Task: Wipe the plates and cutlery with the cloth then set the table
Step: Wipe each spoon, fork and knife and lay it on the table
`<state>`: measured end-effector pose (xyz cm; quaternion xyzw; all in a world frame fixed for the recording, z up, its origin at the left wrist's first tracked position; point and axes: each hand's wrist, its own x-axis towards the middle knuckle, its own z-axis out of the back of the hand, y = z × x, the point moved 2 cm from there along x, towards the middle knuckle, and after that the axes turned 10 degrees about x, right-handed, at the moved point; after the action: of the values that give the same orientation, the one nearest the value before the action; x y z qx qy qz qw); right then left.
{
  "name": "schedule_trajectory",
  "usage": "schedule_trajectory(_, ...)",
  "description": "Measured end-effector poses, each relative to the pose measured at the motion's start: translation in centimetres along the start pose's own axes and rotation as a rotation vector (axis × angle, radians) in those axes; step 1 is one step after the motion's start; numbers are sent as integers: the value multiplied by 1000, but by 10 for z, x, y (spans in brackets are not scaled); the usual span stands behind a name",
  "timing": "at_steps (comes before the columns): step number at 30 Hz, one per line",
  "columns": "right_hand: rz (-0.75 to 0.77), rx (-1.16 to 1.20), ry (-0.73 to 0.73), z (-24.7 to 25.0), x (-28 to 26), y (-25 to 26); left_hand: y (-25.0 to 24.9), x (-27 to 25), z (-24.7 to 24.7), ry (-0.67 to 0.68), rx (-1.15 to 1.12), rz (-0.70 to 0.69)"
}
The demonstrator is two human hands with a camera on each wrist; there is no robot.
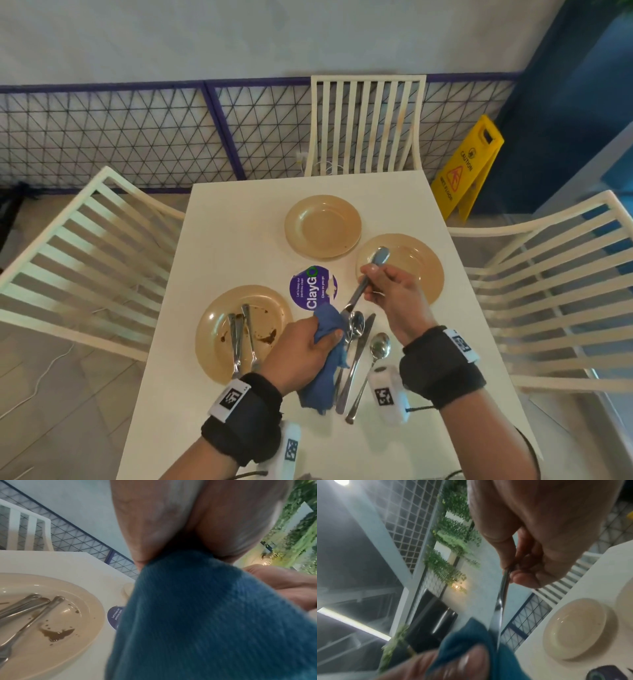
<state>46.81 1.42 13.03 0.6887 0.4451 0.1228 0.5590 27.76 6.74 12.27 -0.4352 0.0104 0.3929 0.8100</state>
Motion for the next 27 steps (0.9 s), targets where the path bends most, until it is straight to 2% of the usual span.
schedule_trajectory(2, -11, 39, -53, 12, 1, -3, 2, 0, -5, 29, 62, -24)
schedule_trajectory(7, -54, 31, -9, 13, -21, -33, -1, 4, -6, 27, 169, -50)
schedule_trajectory(12, -66, 106, -147, 46, -3, -35, 9, -6, -19, 122, 226, -8)
schedule_trajectory(16, -166, 129, -261, 70, 8, -76, 36, -16, -4, 123, 267, 72)
schedule_trajectory(20, -272, -4, -394, 93, 17, -117, 62, -29, 17, 51, 192, 191)
schedule_trajectory(27, -405, -307, -436, 106, 38, -145, 91, -47, 36, -48, 77, 294)
